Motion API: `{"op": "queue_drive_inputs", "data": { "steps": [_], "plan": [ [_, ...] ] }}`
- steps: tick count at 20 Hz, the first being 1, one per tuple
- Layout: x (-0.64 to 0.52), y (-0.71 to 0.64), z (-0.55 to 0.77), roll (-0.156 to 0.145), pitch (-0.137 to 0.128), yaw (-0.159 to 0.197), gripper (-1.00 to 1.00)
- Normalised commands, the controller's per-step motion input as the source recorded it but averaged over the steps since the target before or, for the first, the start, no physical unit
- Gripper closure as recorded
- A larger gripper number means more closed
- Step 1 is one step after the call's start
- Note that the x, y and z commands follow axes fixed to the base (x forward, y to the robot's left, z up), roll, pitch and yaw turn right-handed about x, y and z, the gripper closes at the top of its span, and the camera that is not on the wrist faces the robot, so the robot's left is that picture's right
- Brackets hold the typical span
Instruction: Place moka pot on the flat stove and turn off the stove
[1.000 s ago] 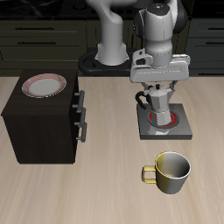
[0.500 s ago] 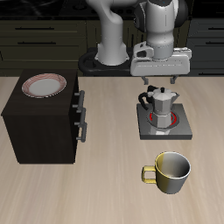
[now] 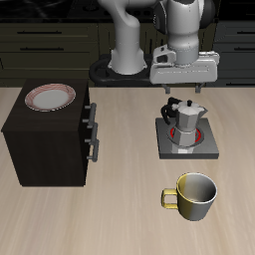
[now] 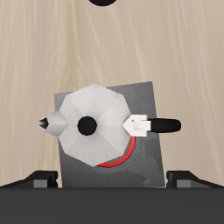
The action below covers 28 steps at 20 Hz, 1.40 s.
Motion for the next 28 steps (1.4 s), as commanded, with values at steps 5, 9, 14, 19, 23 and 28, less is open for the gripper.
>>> {"op": "queue_drive_inputs", "data": {
  "steps": [5,9,14,19,23,28],
  "plan": [
    [-0.26,0.08,-0.03,0.026,0.026,-0.008,-1.00],
    [-0.31,0.06,0.00,-0.007,-0.005,0.007,-1.00],
    [-0.45,0.07,0.17,0.015,-0.028,0.038,-1.00],
    [-0.26,0.03,0.10,-0.016,-0.037,0.040,-1.00],
    [-0.27,-0.02,0.05,-0.031,-0.116,0.060,-1.00],
    [-0.25,0.04,-0.07,0.006,-0.059,0.027,-1.00]
  ]
}}
